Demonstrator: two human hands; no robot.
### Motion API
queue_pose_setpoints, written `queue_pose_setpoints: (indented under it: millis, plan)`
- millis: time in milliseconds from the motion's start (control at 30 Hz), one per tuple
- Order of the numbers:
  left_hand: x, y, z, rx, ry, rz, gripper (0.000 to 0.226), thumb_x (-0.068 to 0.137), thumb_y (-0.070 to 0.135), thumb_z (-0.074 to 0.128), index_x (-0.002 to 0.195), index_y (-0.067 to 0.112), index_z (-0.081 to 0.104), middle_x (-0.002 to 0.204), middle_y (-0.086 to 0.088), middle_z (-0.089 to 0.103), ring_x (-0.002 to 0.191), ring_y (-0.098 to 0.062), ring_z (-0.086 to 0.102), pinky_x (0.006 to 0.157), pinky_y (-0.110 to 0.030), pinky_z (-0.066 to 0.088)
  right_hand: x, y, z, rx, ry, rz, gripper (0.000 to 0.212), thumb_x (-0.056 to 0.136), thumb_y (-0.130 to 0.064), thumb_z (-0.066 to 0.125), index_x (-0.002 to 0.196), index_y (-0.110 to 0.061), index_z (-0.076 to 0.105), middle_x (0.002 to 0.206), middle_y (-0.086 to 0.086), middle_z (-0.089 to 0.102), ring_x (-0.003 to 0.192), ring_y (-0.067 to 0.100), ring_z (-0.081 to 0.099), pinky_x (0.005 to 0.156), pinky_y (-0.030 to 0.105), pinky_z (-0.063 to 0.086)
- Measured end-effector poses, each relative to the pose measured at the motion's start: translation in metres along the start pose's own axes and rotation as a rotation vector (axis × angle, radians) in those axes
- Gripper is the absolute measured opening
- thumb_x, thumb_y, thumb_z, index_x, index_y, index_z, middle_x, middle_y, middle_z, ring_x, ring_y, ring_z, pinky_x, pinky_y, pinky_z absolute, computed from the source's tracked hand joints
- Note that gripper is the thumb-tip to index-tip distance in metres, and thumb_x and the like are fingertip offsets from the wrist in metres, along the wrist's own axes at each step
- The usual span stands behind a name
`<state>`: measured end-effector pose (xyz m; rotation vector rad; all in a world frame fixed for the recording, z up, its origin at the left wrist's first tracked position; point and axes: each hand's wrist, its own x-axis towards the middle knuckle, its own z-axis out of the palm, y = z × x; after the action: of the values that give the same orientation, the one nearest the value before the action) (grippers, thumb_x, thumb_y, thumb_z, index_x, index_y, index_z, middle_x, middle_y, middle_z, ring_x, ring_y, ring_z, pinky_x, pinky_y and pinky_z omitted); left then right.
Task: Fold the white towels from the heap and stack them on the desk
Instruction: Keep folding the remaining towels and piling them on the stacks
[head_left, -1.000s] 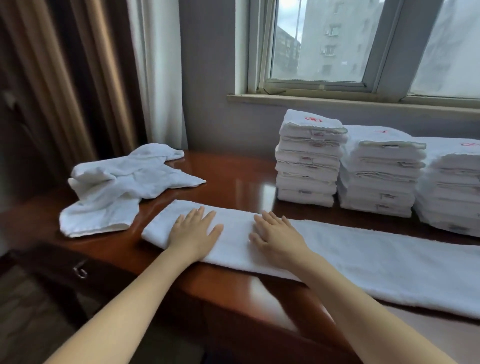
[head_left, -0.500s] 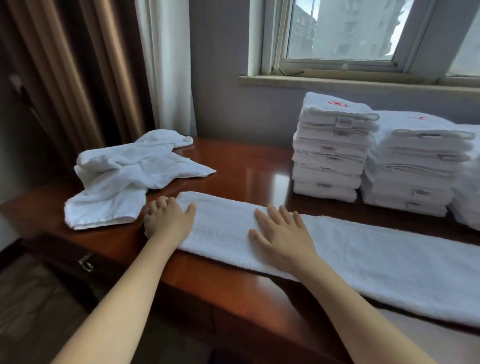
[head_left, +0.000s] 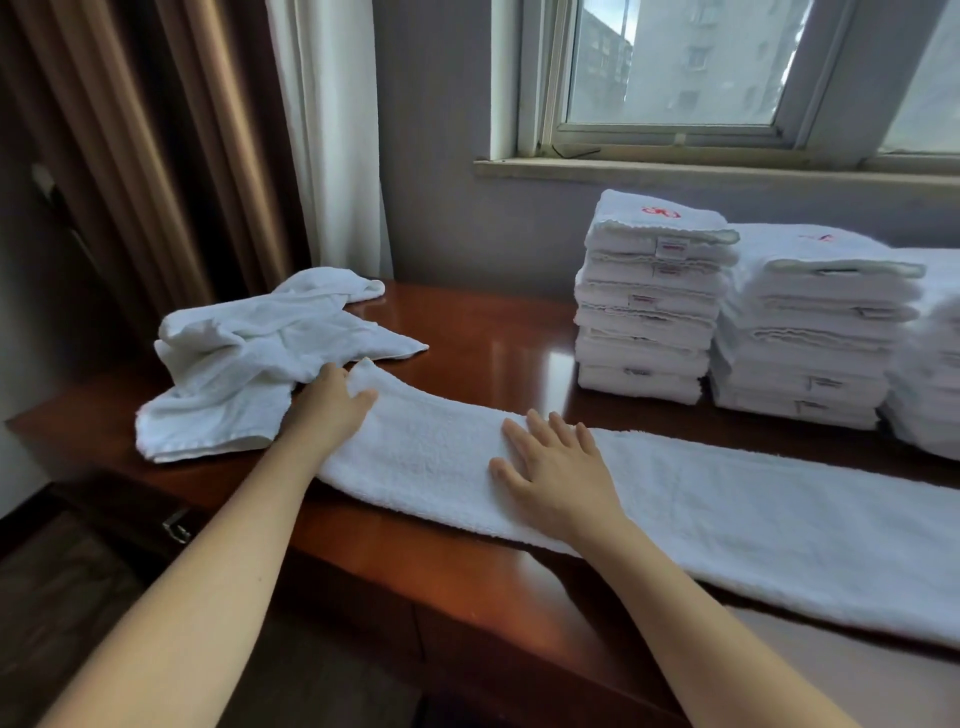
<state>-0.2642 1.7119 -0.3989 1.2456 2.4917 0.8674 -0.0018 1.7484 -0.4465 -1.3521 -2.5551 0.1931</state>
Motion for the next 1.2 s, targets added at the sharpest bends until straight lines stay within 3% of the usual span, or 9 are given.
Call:
queue_pose_setpoints:
  millis: [167,333,467,533,600,733,867,1033,1200]
  plan:
    - [-0.016,0.05,-0.027,-0.288,-0.093,0.165,0.032,0.09,0.022,0.062,0.12,0.011,0.059,0.111,-0.003,0.062,0.111,-0.023,0.059,0.08,-0.033,0.046,-0.002,0.001,-0.005,0.223,0.041,0.004,0.059,0.098,-0.052,0.039,0.153,-0.034,0.027,0.162,-0.008,0.022,0.15,0.013,0.011,0.123,0.037,0.002]
    - [-0.052,0.108,-0.012,-0.418,-0.279,0.322,0.043,0.093,0.023,0.062,0.135,0.022,0.051,0.117,0.002,0.06,0.097,-0.012,0.06,0.065,-0.02,0.05,-0.013,0.009,-0.042,1.224,-0.028,0.179,0.047,0.097,-0.048,0.05,0.142,-0.035,0.047,0.144,-0.014,0.051,0.128,0.003,0.05,0.098,0.021,0.04]
    - [-0.082,0.148,0.019,-0.45,-0.452,0.393,0.059,0.092,0.024,0.066,0.144,0.024,0.039,0.113,0.01,0.058,0.088,-0.003,0.061,0.057,-0.011,0.049,-0.027,0.029,-0.078,1.647,-0.137,0.097,0.055,0.095,-0.058,0.043,0.136,-0.023,0.057,0.131,0.005,0.064,0.119,0.022,0.062,0.091,0.04,0.053]
    - [-0.096,0.166,0.032,-0.568,-0.559,0.375,0.058,0.093,0.026,0.065,0.145,0.021,0.039,0.113,0.008,0.064,0.09,-0.005,0.067,0.065,-0.019,0.057,-0.036,0.044,-0.093,1.709,-0.159,0.095,0.066,0.091,-0.063,0.047,0.134,-0.015,0.059,0.13,0.013,0.063,0.121,0.029,0.06,0.093,0.043,0.052]
    - [-0.109,0.181,0.043,-0.63,-0.642,0.39,0.044,0.099,0.038,0.054,0.139,0.022,0.048,0.119,0.0,0.067,0.09,-0.012,0.07,0.076,-0.031,0.059,-0.045,0.062,-0.103,1.737,-0.179,0.062,0.066,0.091,-0.057,0.05,0.133,-0.007,0.056,0.126,0.015,0.064,0.118,0.032,0.06,0.098,0.044,0.05]
    - [-0.129,0.194,0.063,-0.604,-0.695,0.443,0.033,0.099,0.059,0.031,0.114,0.039,0.053,0.114,0.009,0.07,0.083,-0.021,0.072,0.068,-0.033,0.051,-0.063,0.09,-0.105,1.629,-0.118,0.055,0.042,0.086,-0.028,0.061,0.117,-0.001,0.062,0.09,0.01,0.067,0.088,0.023,0.066,0.076,0.031,0.054]
    - [-0.138,0.194,0.083,-0.645,-0.605,0.458,0.032,0.106,0.042,0.033,0.126,0.027,0.052,0.115,0.006,0.069,0.079,-0.004,0.066,0.065,-0.018,0.051,-0.076,0.114,-0.095,1.32,0.087,0.291,0.041,0.072,-0.01,0.062,0.113,-0.006,0.065,0.097,0.017,0.064,0.085,0.028,0.061,0.076,0.04,0.047]
    - [-0.131,0.164,0.103,-0.137,-0.224,0.647,0.038,0.104,0.028,0.036,0.137,0.026,0.055,0.137,0.01,0.057,0.13,-0.009,0.046,0.1,-0.019,0.031,-0.083,0.128,-0.087,1.028,0.167,0.517,0.051,0.082,-0.009,0.066,0.129,-0.022,0.052,0.107,0.001,0.065,0.087,0.019,0.067,0.068,0.031,0.056]
    - [-0.132,0.142,0.132,0.149,-0.235,0.721,0.049,0.107,0.035,0.022,0.153,0.024,0.031,0.161,0.004,0.027,0.15,-0.011,0.012,0.122,-0.031,0.001,-0.088,0.134,-0.085,0.711,0.103,0.587,0.076,0.087,-0.018,0.057,0.154,-0.023,0.02,0.134,0.004,0.053,0.104,0.022,0.062,0.084,0.038,0.054]
